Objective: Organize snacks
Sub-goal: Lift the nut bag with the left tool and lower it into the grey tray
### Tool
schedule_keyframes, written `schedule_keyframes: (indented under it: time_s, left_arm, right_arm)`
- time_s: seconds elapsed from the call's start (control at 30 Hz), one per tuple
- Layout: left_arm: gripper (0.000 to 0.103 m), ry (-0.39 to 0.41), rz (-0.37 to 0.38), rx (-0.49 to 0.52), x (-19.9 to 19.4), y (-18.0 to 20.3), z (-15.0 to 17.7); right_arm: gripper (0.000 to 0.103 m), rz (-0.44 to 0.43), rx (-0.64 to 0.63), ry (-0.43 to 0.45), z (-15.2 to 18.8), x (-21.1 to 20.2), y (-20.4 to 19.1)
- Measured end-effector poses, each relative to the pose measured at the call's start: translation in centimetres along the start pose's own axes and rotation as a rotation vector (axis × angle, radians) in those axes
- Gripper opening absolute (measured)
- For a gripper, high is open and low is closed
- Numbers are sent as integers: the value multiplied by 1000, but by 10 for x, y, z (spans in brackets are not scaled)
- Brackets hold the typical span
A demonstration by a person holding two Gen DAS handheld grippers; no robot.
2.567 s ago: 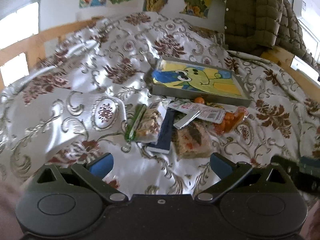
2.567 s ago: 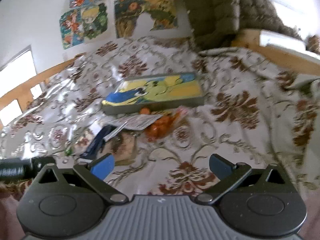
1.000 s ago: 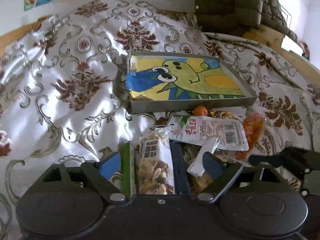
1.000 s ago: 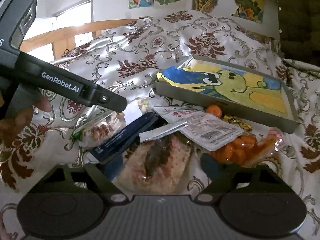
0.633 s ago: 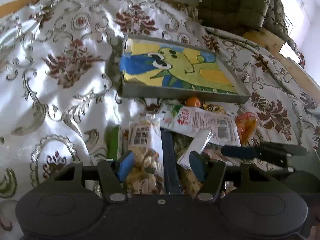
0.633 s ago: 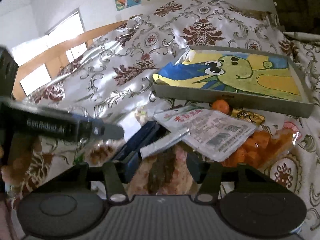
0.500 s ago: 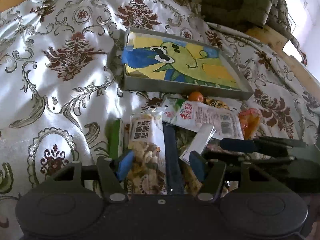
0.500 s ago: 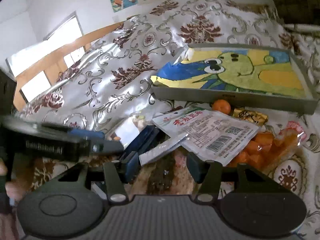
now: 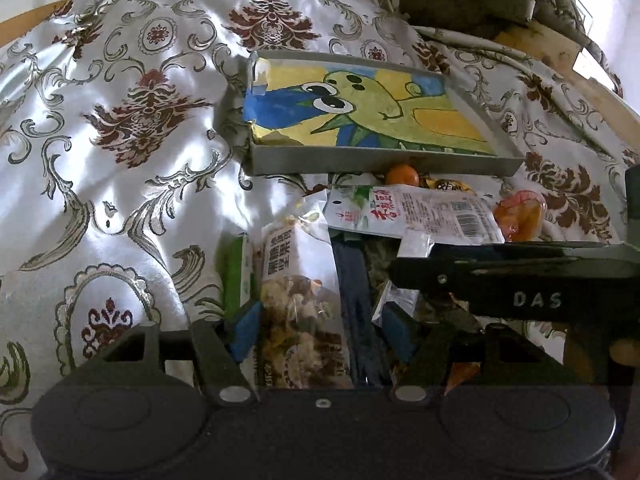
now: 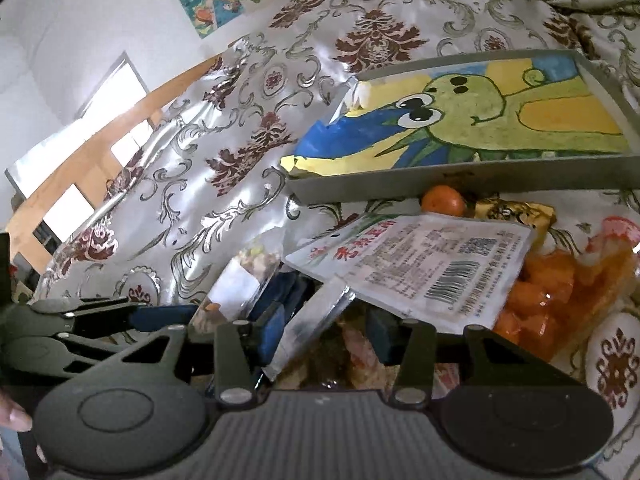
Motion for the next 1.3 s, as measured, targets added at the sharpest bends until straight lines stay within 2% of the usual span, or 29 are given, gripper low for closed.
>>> schedule_keyframes:
  time_s: [0.13, 0.17, 0.23, 0.27, 0.3, 0.63, 0.9, 1.13, 1.3]
  left_arm:
    - [59, -9, -24, 8, 3, -3, 2]
    - [53, -14, -40, 8, 5, -5, 3]
    - [44, -28, -67, 5, 8, -12, 5]
    - [44, -30, -66, -5, 8, -14, 5]
    - [44, -29, -62, -24, 8, -15, 5]
    - [40, 16, -54, -142, -4, -22, -1]
    - [40, 135, -19, -178, -24, -15, -13]
    - [40, 287, 19, -102, -34, 8, -33]
    - [40, 377, 49, -58, -22, 32, -59]
  right_arm:
    - [40, 16, -65, 0, 2, 6, -9]
    - [35, 17, -74, 2, 3, 6, -10]
    - [33, 19, -85, 4, 3, 7, -13]
    - [30, 20, -85, 5, 3, 6, -13]
    - [21, 20, -83, 7, 3, 6, -13]
    - [12, 1, -8, 29, -2, -2, -12]
    - [8, -36, -3, 77, -8, -22, -17]
    - [8, -61, 93, 143, -32, -36, -2]
    - [8, -36, 124, 185, -44, -41, 15]
Point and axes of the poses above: each gripper's, at about its wrist camera, not at the fingertips, and x roughly the way its jaws point, y to its right, z to its underside, the point moved 8 cm from there along x, roughly the way its jaws point, and after that the axes turned 6 degrees about y, right-handed, at the moved point
